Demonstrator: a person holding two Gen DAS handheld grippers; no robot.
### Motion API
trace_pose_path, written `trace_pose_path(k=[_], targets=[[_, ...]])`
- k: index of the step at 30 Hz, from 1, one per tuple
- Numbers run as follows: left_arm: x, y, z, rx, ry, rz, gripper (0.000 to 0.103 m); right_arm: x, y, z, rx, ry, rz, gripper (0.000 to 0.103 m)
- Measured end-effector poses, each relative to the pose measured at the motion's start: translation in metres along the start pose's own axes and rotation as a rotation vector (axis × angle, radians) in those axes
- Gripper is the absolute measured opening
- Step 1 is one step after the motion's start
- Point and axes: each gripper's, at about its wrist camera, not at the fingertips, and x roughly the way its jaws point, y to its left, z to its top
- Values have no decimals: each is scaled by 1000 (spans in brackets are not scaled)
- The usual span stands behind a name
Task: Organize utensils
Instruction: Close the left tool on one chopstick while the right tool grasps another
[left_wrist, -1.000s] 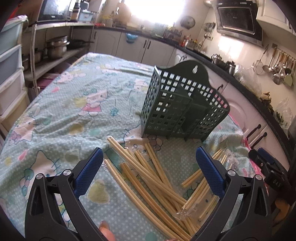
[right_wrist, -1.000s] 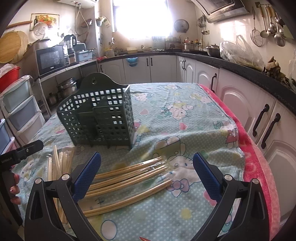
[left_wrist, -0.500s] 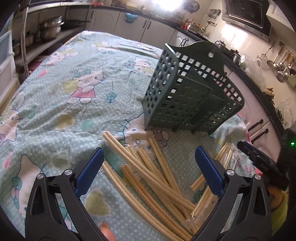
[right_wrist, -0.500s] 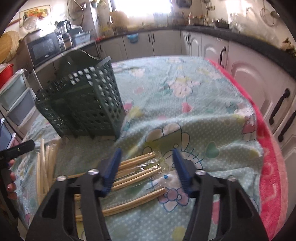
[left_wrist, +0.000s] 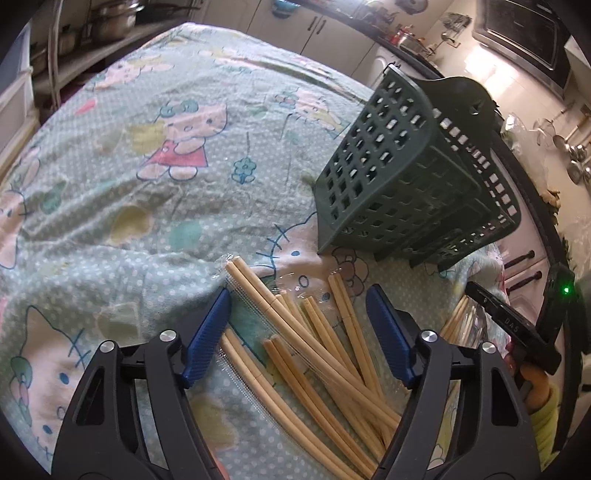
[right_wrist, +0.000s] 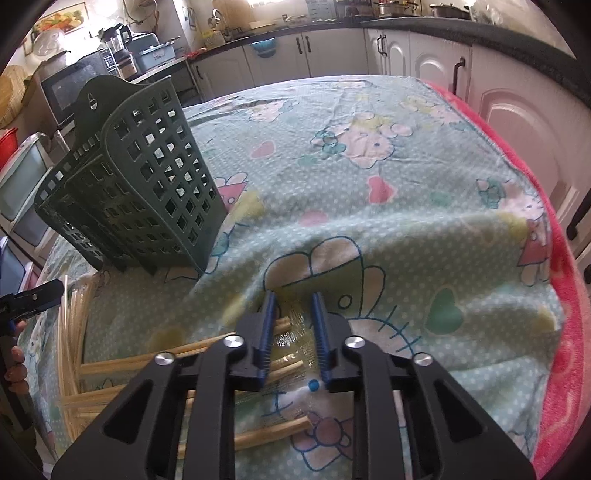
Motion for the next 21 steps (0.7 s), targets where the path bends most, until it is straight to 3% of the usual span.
trace_pose_path(k=[3, 8, 15, 21], targets=[[4, 1, 1, -9, 5, 7, 63, 1, -1, 0, 2, -8, 9, 2], [8, 3, 6, -18, 4, 28, 53, -6, -2, 2, 14, -35, 22, 1], [13, 10, 14, -29, 5, 75, 24, -20, -1, 10, 7, -80, 50, 1], [10, 8, 17, 6, -15, 86, 14, -38, 6, 16, -20, -123, 61, 1]])
